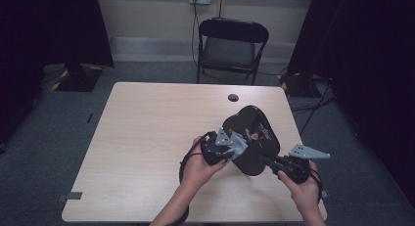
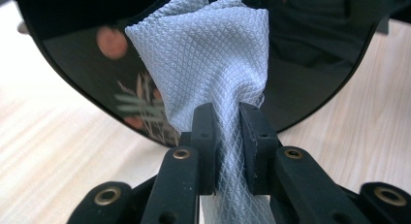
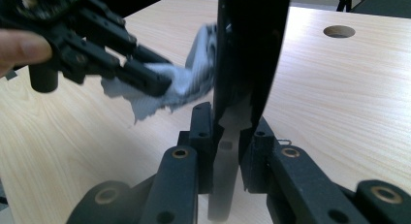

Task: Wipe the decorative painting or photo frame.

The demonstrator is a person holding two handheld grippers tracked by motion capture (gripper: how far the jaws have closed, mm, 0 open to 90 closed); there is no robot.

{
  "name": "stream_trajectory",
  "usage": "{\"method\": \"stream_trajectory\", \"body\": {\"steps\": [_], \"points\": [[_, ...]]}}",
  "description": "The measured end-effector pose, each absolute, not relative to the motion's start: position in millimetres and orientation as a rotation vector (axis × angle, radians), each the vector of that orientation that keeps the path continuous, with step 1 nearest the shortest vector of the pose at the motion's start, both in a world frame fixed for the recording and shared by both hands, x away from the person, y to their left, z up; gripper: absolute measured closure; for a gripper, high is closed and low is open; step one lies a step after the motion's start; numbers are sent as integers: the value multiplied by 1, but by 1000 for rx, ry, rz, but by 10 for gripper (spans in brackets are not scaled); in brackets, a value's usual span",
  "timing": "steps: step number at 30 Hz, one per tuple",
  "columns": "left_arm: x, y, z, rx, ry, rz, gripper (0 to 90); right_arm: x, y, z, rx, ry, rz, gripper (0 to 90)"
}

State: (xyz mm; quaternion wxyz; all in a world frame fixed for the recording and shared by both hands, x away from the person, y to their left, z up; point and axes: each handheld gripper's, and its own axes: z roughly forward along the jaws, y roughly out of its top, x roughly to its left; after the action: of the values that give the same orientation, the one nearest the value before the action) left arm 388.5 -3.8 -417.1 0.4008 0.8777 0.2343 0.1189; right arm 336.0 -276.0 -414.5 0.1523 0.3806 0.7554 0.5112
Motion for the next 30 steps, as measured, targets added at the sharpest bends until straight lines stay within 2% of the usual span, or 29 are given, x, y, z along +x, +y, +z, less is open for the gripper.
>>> {"method": "stream_trajectory", "body": {"steps": [9, 18, 25, 30], "points": [[388, -6, -451, 2288, 628, 241, 779, 336, -276, -415, 1094, 2165, 1465, 788], [382, -5, -467, 2357, 641, 197, 779, 336, -275, -415, 1099, 2161, 1466, 788], [379, -2, -470, 2354, 656, 169, 779, 336, -275, -415, 1103, 2158, 1472, 788], [380, 5, -453, 2310, 641, 214, 779, 337, -275, -415, 1103, 2157, 1473, 788]]}}
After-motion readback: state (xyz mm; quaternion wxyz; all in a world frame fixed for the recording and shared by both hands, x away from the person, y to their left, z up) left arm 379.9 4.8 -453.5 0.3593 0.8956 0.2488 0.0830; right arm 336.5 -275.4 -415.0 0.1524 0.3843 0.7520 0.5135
